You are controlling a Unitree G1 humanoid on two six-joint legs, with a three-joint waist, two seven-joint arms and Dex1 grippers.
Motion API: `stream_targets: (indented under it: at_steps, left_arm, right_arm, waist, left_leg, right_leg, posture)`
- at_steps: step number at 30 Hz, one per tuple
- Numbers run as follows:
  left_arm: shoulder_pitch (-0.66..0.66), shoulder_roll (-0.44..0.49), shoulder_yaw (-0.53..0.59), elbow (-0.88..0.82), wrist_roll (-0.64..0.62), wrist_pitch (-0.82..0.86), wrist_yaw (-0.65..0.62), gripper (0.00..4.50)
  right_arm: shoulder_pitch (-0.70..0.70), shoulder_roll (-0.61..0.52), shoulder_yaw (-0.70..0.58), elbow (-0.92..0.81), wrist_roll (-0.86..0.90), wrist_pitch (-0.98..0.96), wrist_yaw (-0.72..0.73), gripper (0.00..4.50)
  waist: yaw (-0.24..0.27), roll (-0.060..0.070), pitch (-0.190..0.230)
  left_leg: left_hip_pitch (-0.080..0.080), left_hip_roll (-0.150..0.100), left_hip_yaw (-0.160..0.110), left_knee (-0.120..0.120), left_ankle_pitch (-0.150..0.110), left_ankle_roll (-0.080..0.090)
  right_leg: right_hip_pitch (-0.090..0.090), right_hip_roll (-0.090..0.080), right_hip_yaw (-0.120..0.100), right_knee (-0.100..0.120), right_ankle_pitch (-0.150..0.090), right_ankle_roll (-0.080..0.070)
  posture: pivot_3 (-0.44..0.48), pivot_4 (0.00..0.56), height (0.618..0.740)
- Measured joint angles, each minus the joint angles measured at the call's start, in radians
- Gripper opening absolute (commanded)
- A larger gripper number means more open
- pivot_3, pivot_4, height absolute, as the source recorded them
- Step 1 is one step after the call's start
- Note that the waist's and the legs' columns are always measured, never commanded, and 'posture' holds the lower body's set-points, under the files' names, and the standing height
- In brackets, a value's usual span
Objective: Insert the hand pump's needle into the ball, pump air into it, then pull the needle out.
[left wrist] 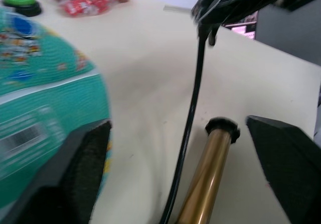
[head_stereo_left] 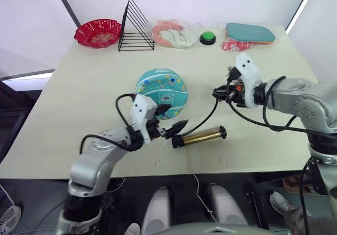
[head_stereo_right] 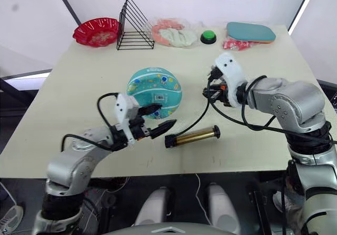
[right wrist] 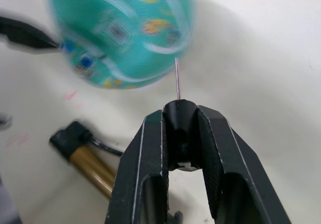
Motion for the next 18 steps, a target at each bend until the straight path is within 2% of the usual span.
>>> stream_targets:
  at_steps: [3, 5, 11, 13, 18]
  left_arm:
    - [0.051, 0.077, 0.091, -0.016, -0.033, 0.023, -0.016, 4.5]
    - [0.066, 0.111, 0.137, -0.017, -0.053, 0.027, -0.019, 4.5]
    - [0.067, 0.177, 0.202, 0.0, -0.071, 0.037, -0.031, 4.5]
    - [0.045, 0.209, 0.211, 0.037, -0.069, 0.039, -0.03, 4.5]
    - [0.007, 0.255, 0.198, 0.094, -0.036, 0.042, -0.012, 4.5]
  right_arm:
    - [-0.134, -0.061, 0.132, -0.024, -0.066, -0.001, 0.05, 0.3]
    - [-0.227, -0.101, 0.231, -0.024, -0.11, -0.036, 0.15, 0.3]
    - [-0.389, -0.096, 0.397, 0.054, -0.178, -0.113, 0.371, 0.3]
    - [-0.5, -0.091, 0.556, 0.113, -0.25, -0.122, 0.485, 0.3]
    - [-0.543, -0.049, 0.709, 0.234, -0.398, -0.239, 0.61, 0.3]
  waist:
    - [0.003, 0.001, 0.001]
    - [0.008, 0.001, 0.001]
    - [0.002, -0.001, 0.004]
    - [0.002, 0.0, 0.004]
    - [0.002, 0.0, 0.004]
  left_leg:
    - [0.0, 0.0, 0.0, 0.0, 0.0, 0.0]
    - [-0.001, -0.001, 0.0, 0.001, 0.0, 0.0]
    - [-0.001, -0.001, 0.003, 0.0, 0.0, 0.0]
    - [-0.001, 0.0, 0.002, -0.001, 0.0, 0.0]
    - [-0.001, 0.0, 0.002, -0.001, 0.0, 0.0]
  right_leg:
    - [-0.001, -0.001, 0.0, 0.0, -0.001, -0.002]
    - [0.0, -0.003, -0.002, -0.002, -0.002, -0.004]
    - [-0.001, -0.004, 0.0, -0.002, -0.001, -0.002]
    - [-0.003, -0.003, -0.001, -0.001, -0.001, -0.002]
    - [-0.003, -0.003, -0.002, 0.0, -0.001, -0.002]
  posture:
    - [0.0, 0.15, 0.74]
    - [0.0, 0.15, 0.74]
    - [0.0, 0.15, 0.74]
    - [0.0, 0.15, 0.74]
    - [0.0, 0.15, 0.74]
